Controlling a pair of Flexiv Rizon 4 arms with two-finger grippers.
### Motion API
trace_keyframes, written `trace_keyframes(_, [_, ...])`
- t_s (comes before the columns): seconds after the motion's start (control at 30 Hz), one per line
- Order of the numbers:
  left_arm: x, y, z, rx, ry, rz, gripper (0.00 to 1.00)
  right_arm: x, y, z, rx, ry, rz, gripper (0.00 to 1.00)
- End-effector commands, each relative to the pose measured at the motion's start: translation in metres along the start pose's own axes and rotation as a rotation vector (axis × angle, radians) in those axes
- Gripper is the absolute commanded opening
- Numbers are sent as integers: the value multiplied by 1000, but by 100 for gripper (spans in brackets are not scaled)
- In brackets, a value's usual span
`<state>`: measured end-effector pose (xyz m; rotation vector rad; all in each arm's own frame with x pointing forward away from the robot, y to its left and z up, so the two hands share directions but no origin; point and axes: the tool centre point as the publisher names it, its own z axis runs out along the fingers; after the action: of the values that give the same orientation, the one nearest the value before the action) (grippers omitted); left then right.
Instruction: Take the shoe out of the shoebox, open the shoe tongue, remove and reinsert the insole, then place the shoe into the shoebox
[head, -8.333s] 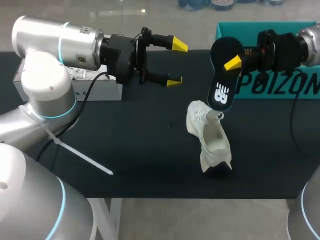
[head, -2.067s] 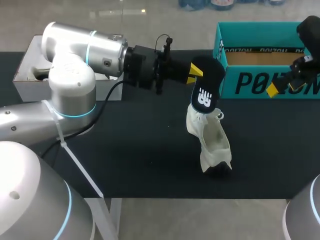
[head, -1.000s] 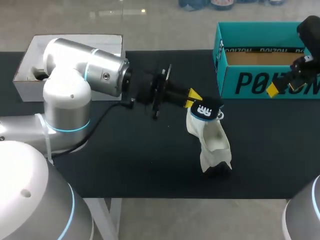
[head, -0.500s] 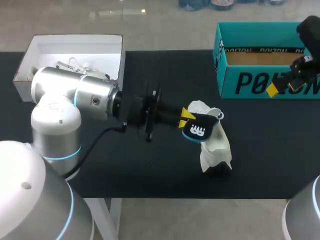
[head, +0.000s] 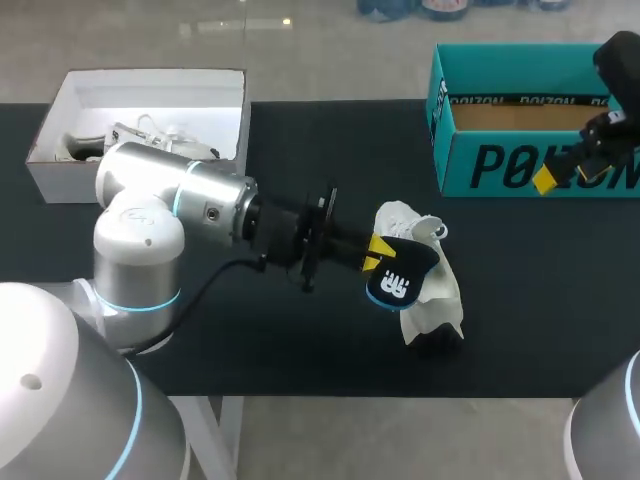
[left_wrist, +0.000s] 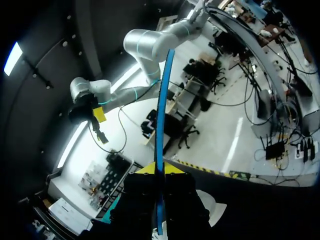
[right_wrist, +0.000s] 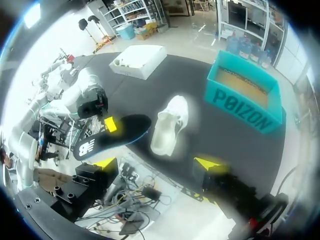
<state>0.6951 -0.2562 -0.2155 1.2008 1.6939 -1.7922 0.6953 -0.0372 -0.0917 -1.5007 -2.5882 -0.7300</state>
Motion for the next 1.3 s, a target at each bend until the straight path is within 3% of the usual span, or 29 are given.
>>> trace_keyframes(0.03, [-2,23,15,46,29,-14,0,0,3,1,6,0,2,100])
trace_keyframes(0.73, [33,50,38,1,44,-71,0,0,3,1,6,0,2,100])
trace_keyframes(0.97, [34,62,44,-24,60,-45,0,0,3,1,6,0,2,100])
trace_keyframes(1.3, [33,64,44,-31,75,-27,0,0,3,1,6,0,2,100])
